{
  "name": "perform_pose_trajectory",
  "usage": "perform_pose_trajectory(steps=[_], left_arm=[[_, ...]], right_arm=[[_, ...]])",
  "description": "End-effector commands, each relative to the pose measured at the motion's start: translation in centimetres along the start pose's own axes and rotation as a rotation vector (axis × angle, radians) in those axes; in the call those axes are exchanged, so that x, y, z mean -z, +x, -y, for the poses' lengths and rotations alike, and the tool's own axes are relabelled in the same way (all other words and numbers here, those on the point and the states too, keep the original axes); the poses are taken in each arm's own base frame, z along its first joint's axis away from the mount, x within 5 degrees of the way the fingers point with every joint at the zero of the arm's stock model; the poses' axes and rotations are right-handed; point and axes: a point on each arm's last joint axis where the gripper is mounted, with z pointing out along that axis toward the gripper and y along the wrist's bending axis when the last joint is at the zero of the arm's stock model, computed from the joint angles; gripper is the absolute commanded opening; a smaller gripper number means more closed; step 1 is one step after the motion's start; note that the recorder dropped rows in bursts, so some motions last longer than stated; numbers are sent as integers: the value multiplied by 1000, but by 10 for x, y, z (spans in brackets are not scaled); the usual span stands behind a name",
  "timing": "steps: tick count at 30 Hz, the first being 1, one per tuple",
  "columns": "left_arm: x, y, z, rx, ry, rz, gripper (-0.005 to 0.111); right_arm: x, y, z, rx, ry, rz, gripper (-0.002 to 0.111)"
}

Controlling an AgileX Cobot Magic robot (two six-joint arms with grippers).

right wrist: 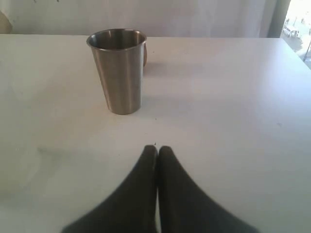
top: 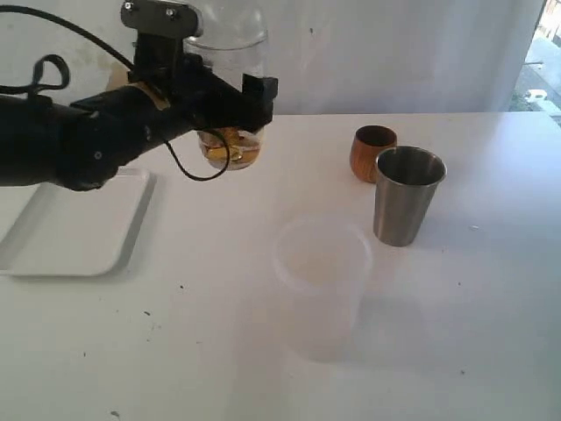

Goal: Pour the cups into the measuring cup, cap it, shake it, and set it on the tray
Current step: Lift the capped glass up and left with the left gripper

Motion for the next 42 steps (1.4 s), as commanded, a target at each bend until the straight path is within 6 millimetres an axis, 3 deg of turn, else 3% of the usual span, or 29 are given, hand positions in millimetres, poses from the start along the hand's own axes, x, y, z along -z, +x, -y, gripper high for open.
perform_pose_trajectory(steps=[1, 3, 4, 5, 8, 10, 12, 13, 17, 18, 21, 22, 25, 26, 27, 29, 30, 34, 38, 42], left_arm=[[23, -31, -5, 61, 11, 122, 0], [31, -29, 18, -236, 134, 35, 0], [34, -30, 19, -250, 136, 13, 0], [35, -30, 12, -203, 97, 3, 0], [38, -34, -27, 199, -80, 115, 0], [43, -32, -4, 78, 49, 97, 0], [54, -26, 35, -267, 236, 32, 0], [54, -25, 36, -272, 227, 17, 0], [52, -37, -20, 189, -60, 141, 0], [55, -40, -15, 162, -12, 163, 0], [70, -35, 41, -296, 297, 109, 0], [70, -34, 42, -316, 279, 79, 0], [65, -42, -7, 58, 13, 117, 0], [67, -42, -12, 112, -6, 135, 0], [71, -42, -6, 73, 41, 148, 0], [82, -40, 27, -207, 228, 138, 0], [83, -37, 32, -278, 248, 114, 0], [76, -38, -9, 25, 37, 129, 0], [86, -33, 15, -190, 194, 136, 0], [80, -32, -11, 73, 63, 134, 0]], right_arm=[[0, 0, 0, -3, 4, 10, 0], [0, 0, 0, -3, 4, 10, 0], [0, 0, 0, -3, 4, 10, 0], [0, 0, 0, -3, 4, 10, 0], [0, 0, 0, -3, 4, 10, 0], [0, 0, 0, -3, 4, 10, 0], [0, 0, 0, -3, 4, 10, 0], [0, 0, 0, -3, 4, 10, 0], [0, 0, 0, -3, 4, 10, 0], [0, 0, 0, -3, 4, 10, 0], [0, 0, 0, -3, 4, 10, 0], [0, 0, 0, -2, 2, 7, 0], [0, 1, 0, -2, 2, -4, 0], [0, 2, 0, -2, 2, -6, 0], [0, 2, 0, -2, 2, -6, 0], [0, 1, 0, -2, 2, -4, 0], [0, 1, 0, -2, 2, -4, 0], [0, 1, 0, -2, 2, -4, 0], [0, 1, 0, -2, 2, -4, 0], [0, 1, 0, -2, 2, -4, 0]])
